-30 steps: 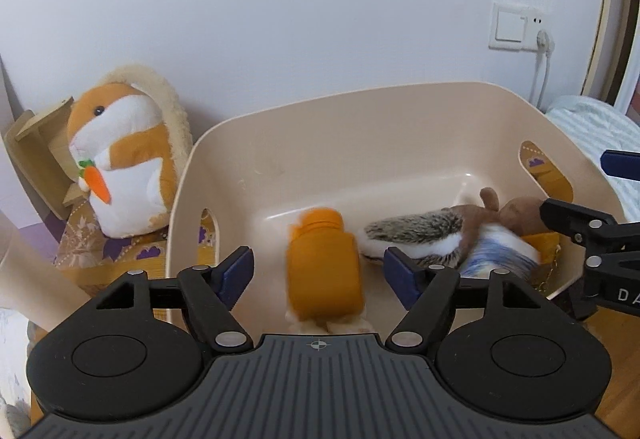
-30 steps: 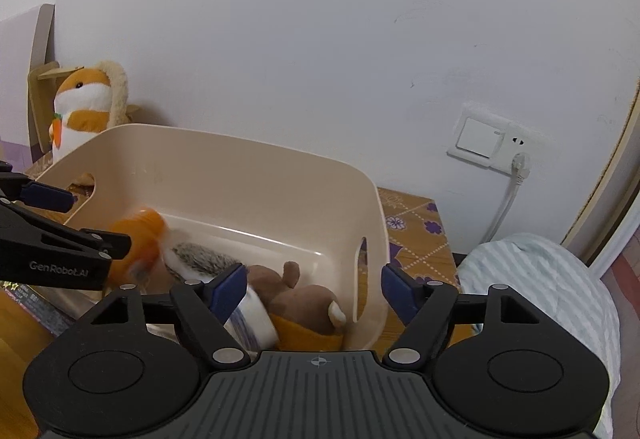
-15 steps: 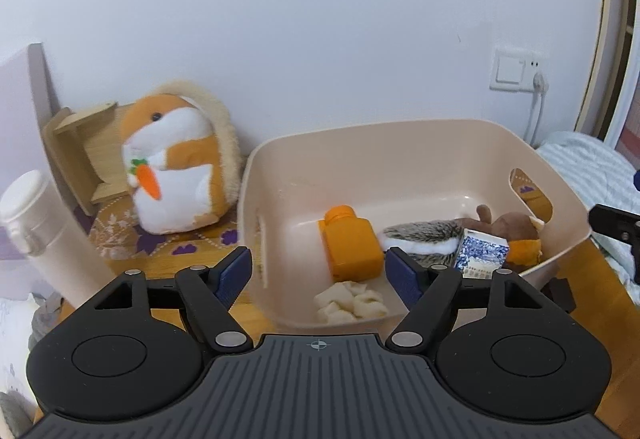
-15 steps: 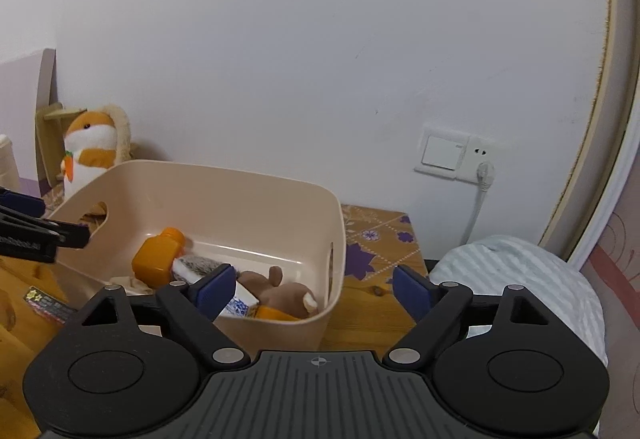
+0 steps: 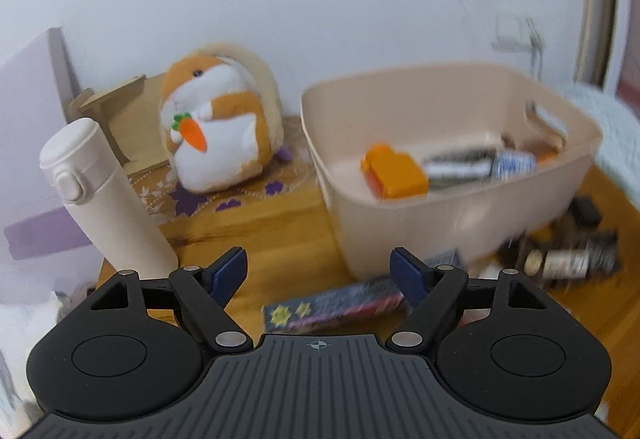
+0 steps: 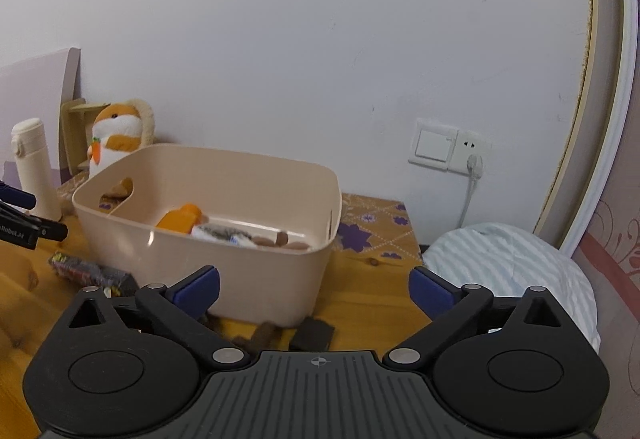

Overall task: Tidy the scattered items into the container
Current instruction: 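Grasp the candy box with left gripper while right gripper grasps the brown plaid bag, then carry the candy box and plaid bag with both grippers over the bin, then open both grippers to drop candy box and plaid bag into the bin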

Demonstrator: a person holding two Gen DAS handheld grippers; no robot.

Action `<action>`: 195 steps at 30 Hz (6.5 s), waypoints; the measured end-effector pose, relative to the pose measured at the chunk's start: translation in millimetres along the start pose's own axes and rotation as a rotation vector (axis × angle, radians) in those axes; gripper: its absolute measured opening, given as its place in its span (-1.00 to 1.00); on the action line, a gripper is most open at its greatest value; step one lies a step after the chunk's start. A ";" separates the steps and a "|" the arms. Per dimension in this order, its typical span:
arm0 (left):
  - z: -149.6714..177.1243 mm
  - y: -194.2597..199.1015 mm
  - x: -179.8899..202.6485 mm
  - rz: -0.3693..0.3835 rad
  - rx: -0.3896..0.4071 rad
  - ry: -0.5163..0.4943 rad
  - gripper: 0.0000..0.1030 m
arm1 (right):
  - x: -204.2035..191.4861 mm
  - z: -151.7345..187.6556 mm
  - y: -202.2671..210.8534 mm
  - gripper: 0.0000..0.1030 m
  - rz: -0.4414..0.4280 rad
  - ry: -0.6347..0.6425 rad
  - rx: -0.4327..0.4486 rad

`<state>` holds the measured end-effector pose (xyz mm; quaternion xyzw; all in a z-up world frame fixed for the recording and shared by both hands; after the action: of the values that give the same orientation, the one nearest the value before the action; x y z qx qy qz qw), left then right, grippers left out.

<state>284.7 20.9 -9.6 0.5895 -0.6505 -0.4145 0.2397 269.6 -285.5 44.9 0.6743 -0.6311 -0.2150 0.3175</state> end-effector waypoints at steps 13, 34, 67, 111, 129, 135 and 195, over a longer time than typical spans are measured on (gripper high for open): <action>19.3 -49.7 4.7 -0.031 -0.054 -0.335 0.55 | -40.0 37.1 -38.4 0.99 -0.017 0.276 -0.105; 5.4 -89.8 2.8 0.099 -0.038 -0.466 0.64 | -98.8 45.9 -86.3 0.60 -0.078 0.830 -0.161; 9.5 -67.1 43.9 0.158 -0.101 -0.664 -0.33 | -75.7 52.5 -81.2 -0.30 -0.209 0.680 -0.213; -79.9 76.0 66.9 0.066 0.421 -0.271 -0.41 | -20.4 -36.2 11.2 -0.31 -0.187 0.337 0.138; -136.5 14.0 60.1 0.033 0.318 0.030 -0.40 | -30.1 -87.2 -48.1 -0.31 -0.209 0.128 0.103; -143.1 -27.1 66.2 0.067 0.204 0.063 -0.40 | -22.0 -92.2 -93.3 -0.31 -0.193 -0.004 -0.034; -33.5 31.8 89.5 -0.035 0.203 0.152 0.60 | -18.1 -5.4 8.3 0.98 -0.204 -0.039 0.095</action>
<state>276.4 -75.3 18.9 0.6517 -0.6589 -0.3047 0.2199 265.4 -266.9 52.5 0.7449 -0.5748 -0.2291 0.2495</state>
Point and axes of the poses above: each gripper's, at about its wrist camera, not at the fingertips, and y roughly against the way its jaws point, x to its right, z to its underside, the point moved 6 cm from there along -y, roughly the way its jaws point, and after that the axes turned 15 degrees about -x, right-handed, at the moved point
